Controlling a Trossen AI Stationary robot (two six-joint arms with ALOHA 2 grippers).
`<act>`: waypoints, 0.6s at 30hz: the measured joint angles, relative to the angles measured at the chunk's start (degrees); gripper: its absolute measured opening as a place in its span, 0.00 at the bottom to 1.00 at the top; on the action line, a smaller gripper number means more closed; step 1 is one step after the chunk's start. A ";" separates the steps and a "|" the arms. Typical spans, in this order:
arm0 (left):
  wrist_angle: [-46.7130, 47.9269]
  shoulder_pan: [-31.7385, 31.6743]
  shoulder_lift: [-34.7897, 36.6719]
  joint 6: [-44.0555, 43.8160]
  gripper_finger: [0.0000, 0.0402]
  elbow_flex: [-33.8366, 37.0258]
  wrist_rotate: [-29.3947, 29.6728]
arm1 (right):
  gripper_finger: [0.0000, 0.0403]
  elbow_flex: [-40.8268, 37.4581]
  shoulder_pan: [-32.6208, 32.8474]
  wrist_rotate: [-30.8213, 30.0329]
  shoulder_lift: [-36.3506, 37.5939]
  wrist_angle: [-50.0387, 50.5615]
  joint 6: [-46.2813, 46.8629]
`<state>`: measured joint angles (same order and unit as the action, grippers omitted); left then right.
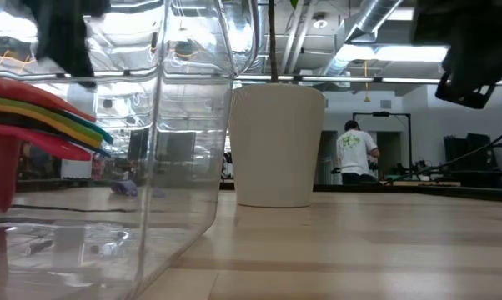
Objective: Nest measuring cups in basket
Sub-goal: Stack the dark blue measuring cup on the orange measuring cup
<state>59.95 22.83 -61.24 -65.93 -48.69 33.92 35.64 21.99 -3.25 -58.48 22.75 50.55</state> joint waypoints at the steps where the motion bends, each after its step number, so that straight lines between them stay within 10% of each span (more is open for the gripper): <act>1: -4.33 -4.15 2.30 4.29 0.00 2.56 -1.33 | 0.03 0.00 -1.06 -0.01 -0.02 -0.21 1.59; 10: -13.63 -39.14 5.99 31.76 0.00 9.12 -16.89 | 0.03 0.00 -7.03 -0.06 0.00 -1.44 7.05; 18: -11.58 -54.36 -6.83 56.32 0.00 1.83 -27.81 | 0.03 0.00 -9.57 -3.14 -0.02 -1.40 4.95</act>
<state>48.37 -31.53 -68.08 -9.61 -46.86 6.10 35.64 12.42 -6.39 -58.50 21.34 55.50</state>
